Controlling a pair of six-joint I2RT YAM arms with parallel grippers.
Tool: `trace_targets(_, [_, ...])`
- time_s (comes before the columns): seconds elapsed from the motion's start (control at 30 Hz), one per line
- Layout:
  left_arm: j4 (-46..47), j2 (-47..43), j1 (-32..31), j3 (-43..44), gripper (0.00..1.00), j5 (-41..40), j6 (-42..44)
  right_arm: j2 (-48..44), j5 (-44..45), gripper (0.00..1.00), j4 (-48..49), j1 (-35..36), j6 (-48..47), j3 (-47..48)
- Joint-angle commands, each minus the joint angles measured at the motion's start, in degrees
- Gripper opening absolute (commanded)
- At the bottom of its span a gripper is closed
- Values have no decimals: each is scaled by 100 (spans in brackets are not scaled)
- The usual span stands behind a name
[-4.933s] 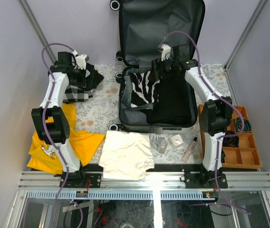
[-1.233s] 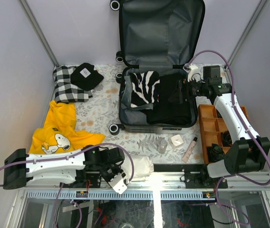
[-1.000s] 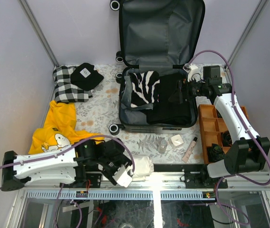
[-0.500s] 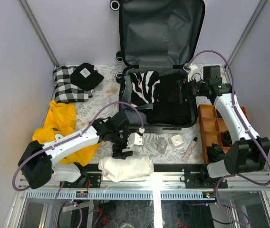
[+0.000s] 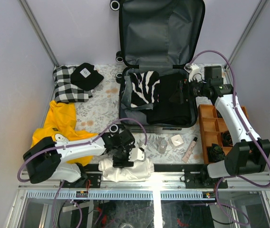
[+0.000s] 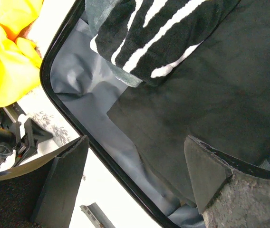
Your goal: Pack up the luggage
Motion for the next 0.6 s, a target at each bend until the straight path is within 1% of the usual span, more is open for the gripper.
trace_targets(0.0, [527,145,-172,-81,40,-185,-355,-253,128,88,54,-51,-102,32])
trace_targets(0.1, [135,-220,-160,166,2,101,-273,-303,175,88,28,-67,-142,36])
trace_targets(0.13, [-14,-353,-155,264,0,116,-203,-321,185,88,27,-66,-146,24])
trace_targets(0.2, [-380,-600,-111,537,0,91,74,-356,186,88,43,-81,-141,0])
trace_targets(0.3, [-1069,-786,152,1225,0,81,540,-422,208,89,61,-105,-148,-43])
trace_targets(0.43, [-1805,-757,416,2192,0,-28,1344,-490,221,89,114,-150,-142,-108])
trace_targets(0.57, [-2040,-445,599,3032,0,-356,2027,-518,205,89,173,-190,-113,-162])
